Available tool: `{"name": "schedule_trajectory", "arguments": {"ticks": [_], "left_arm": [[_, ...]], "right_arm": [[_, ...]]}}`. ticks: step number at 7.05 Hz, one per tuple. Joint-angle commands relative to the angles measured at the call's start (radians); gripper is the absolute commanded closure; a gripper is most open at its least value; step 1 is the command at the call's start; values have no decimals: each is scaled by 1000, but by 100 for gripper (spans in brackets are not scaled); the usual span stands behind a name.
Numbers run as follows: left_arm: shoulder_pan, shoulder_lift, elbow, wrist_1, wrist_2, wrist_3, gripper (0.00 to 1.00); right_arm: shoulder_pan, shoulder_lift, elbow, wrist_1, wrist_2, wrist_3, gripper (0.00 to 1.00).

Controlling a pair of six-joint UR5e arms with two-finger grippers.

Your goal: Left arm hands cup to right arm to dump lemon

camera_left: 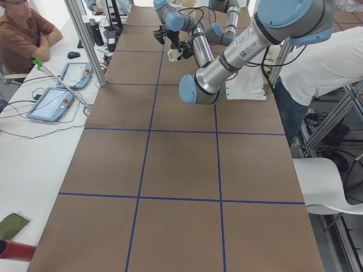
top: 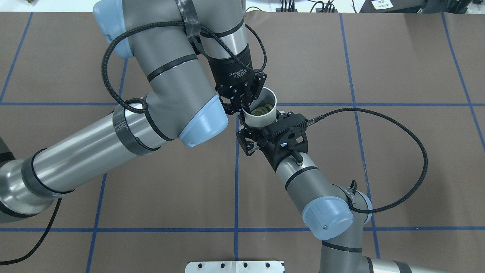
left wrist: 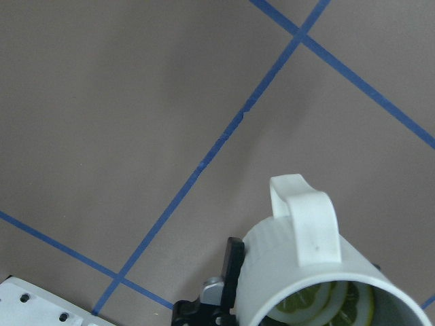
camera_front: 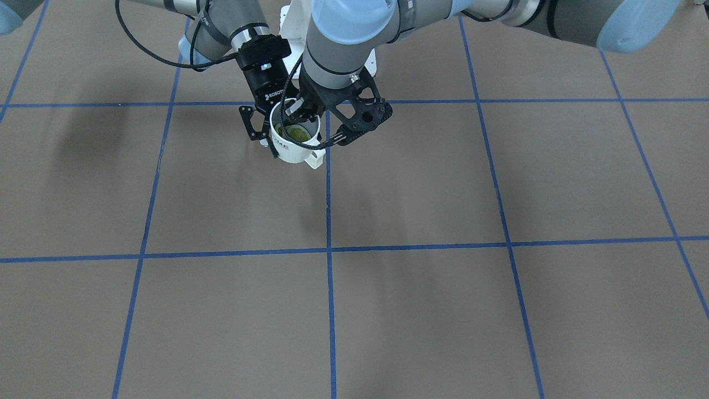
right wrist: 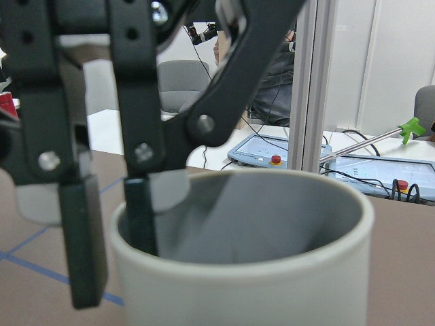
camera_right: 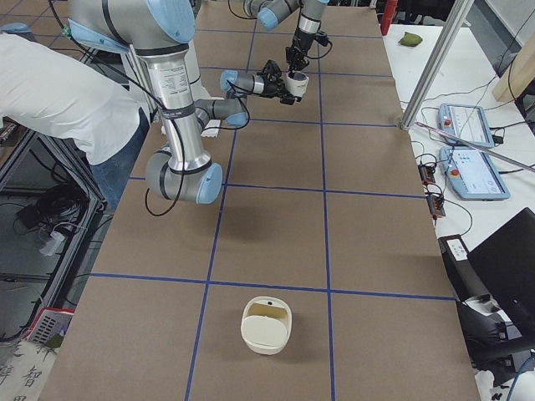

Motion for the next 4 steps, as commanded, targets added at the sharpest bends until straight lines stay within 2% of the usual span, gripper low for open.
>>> {"name": "schedule_trajectory", "arguments": {"ticks": [1,4], "left_arm": [[-11,-5,-6,-1,1,1,0],[-78,-1,-96,-8,8,6,0]], "right_arm": [[-1,-4,0,9,0,0,71],[2,-3,10,15,0,-2,72]]}}
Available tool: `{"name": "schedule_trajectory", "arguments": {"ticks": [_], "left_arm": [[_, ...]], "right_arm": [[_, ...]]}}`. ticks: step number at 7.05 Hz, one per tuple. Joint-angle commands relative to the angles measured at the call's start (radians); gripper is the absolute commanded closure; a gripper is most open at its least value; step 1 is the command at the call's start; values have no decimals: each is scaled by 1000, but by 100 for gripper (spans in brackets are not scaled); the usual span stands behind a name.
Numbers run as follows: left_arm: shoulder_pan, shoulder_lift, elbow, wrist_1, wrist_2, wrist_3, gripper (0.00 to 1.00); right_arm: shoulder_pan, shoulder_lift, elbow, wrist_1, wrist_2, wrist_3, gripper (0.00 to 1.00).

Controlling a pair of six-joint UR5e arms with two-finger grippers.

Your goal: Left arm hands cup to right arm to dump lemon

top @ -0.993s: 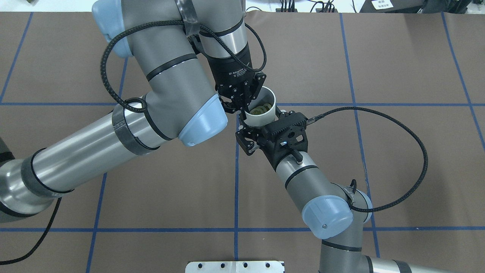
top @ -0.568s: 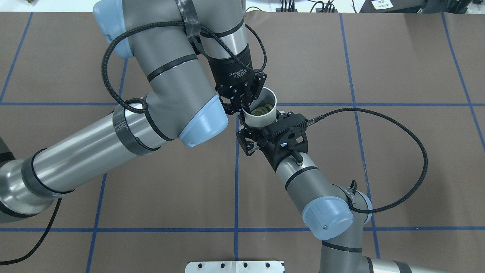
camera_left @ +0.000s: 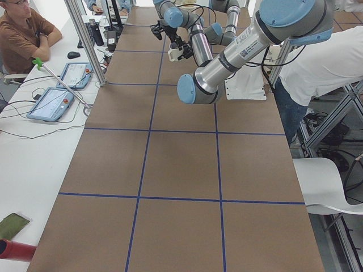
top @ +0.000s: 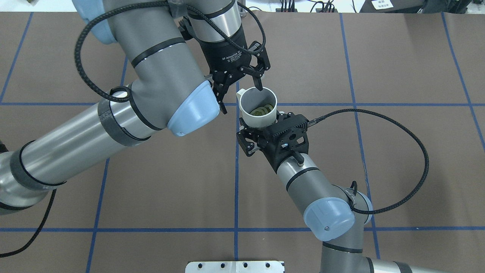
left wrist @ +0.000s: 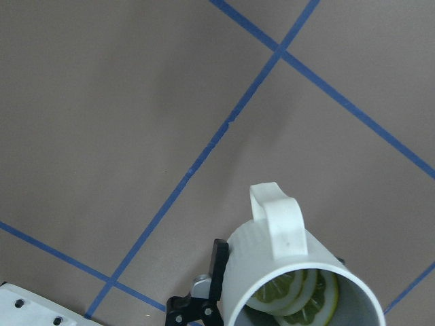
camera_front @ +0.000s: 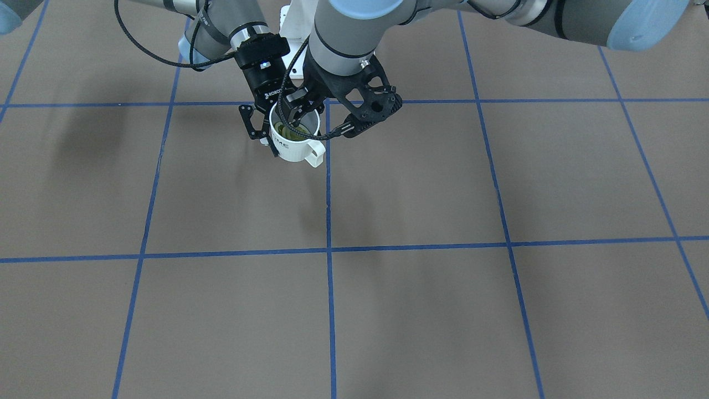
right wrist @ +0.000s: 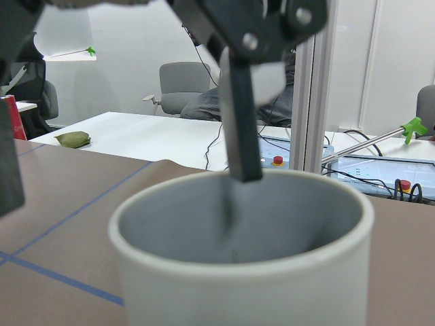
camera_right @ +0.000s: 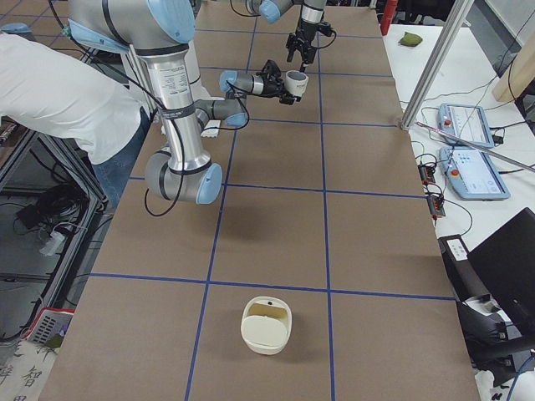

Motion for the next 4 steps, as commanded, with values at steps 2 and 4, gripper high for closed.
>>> {"name": "schedule_trajectory", "arguments": {"ticks": [2,4], "left_arm": [[-52,-3,-84,-92,107,14,0],[-100,-4,-103,-164,156,55,0]], "right_arm": [[13,-47,2,171,1,-1,72],[48,-109,0,294,0,13,73]]}}
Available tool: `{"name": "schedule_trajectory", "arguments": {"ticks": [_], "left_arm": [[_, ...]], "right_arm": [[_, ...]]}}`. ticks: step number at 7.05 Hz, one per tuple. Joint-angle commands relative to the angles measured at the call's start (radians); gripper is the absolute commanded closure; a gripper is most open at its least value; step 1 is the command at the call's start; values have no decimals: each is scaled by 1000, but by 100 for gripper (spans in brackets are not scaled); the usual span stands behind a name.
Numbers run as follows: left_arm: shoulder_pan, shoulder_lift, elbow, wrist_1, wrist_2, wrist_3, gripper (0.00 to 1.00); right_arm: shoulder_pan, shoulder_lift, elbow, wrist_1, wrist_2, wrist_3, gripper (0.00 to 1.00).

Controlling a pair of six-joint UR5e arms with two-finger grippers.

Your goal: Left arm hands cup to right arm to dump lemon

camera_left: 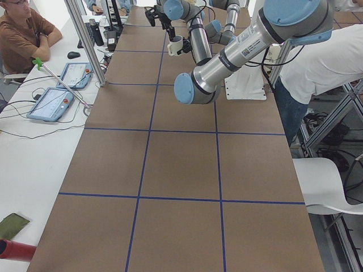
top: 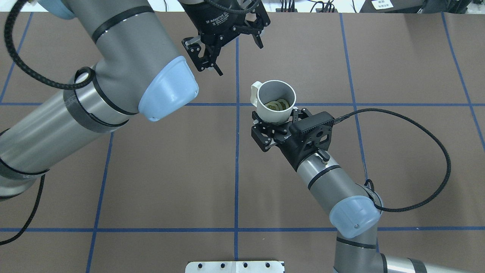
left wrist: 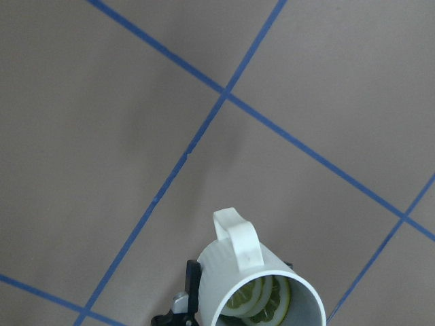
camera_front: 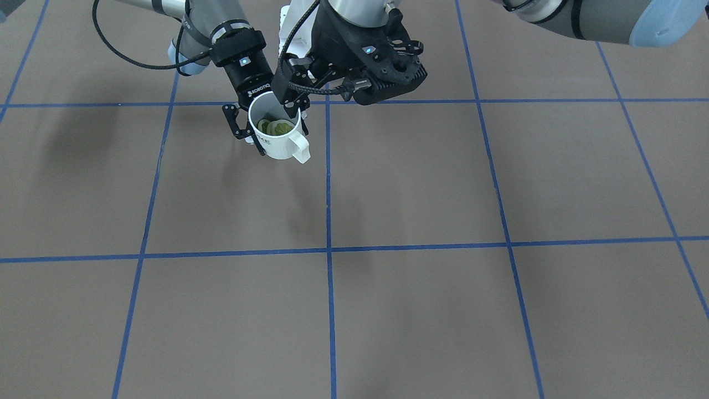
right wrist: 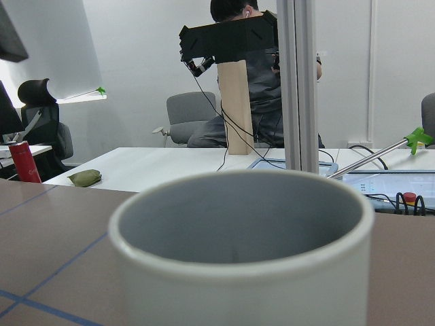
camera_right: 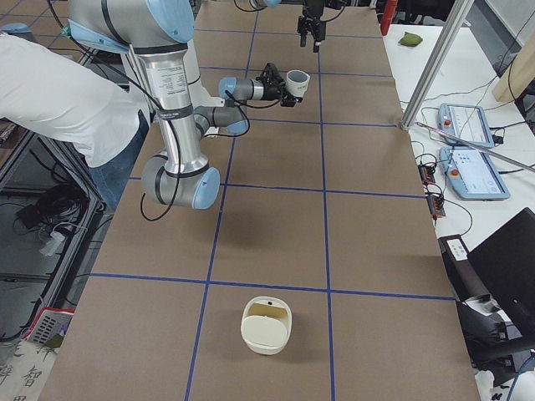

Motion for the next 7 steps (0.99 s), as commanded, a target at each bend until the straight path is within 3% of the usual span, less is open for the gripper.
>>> {"name": "schedule_trajectory", "arguments": {"ticks": [1,3,5,7], "left_arm": [[-59,1,-52,-48,27,44,0],[-64,18,-120,-63,120,117,0],[-76,21,-137,-54,129,145,0],[-73,65,-146,-52,119,142,0]], "right_arm": [[55,-92,-3,122,5,10,73],[113,-123,5,155,32,10,73],[138,-156,27,160,33,10,73],[163,-256,93,163,31,18,73]]}}
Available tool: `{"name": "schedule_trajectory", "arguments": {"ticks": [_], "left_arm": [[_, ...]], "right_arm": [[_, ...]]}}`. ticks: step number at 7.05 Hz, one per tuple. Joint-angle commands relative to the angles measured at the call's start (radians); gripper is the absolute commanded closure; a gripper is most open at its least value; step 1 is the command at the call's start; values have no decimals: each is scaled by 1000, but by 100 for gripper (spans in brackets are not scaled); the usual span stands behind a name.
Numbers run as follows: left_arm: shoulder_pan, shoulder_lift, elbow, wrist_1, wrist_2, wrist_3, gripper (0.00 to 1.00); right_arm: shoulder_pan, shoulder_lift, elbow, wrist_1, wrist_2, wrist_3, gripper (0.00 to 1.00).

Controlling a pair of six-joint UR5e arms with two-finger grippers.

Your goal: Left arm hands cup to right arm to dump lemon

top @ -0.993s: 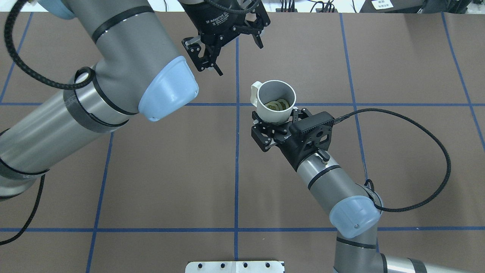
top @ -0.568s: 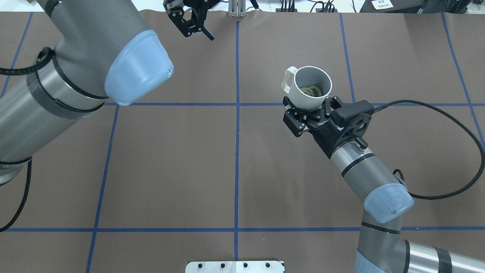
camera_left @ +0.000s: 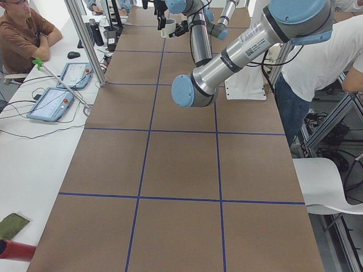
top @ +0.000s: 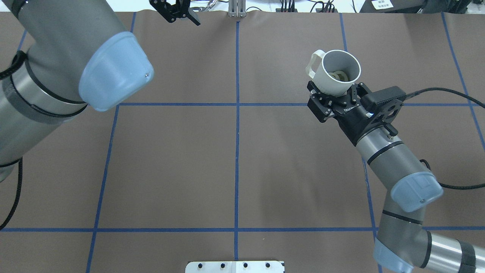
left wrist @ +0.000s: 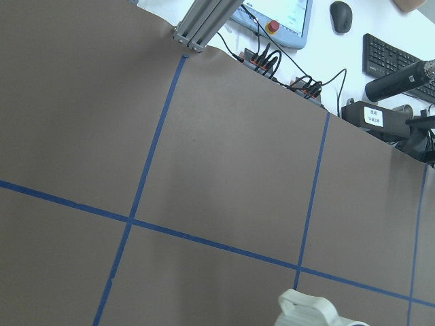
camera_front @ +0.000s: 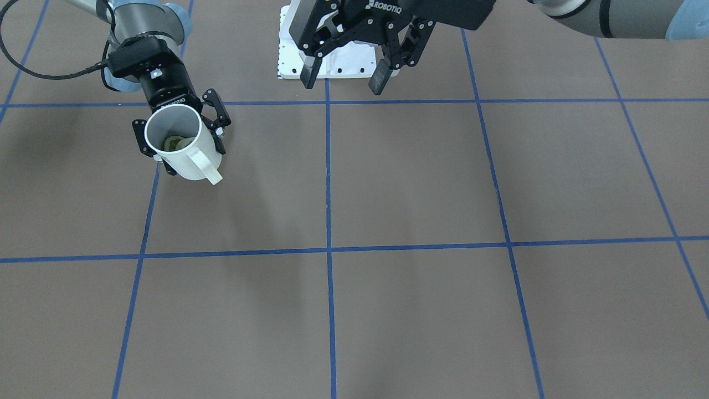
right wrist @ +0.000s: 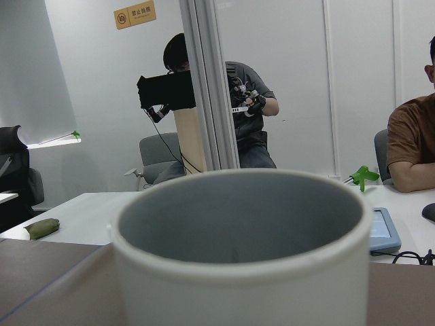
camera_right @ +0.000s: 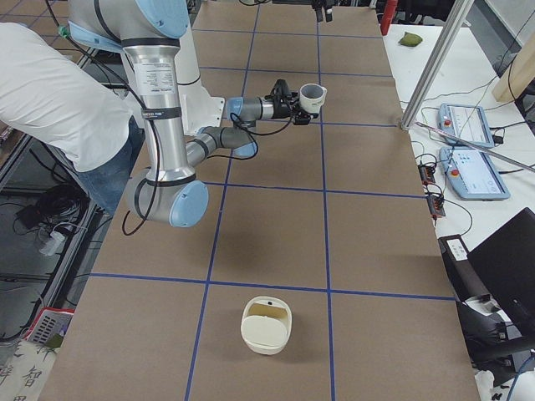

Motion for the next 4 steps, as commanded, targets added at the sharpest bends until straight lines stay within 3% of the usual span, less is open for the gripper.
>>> {"name": "schedule_trajectory", "arguments": {"ticks": [1,3,4], "left_arm": [[-1,44,-9,2,-7,-4,0],[-1,110,-9,16,-7,-5,0],[-1,113,-9,19,-7,-7,0]], "right_arm": [[10,-107,48,57,-3,78,72],[29,-295,43,253,-3,82,73],[52,-352,38,291,-3,89,73]]}}
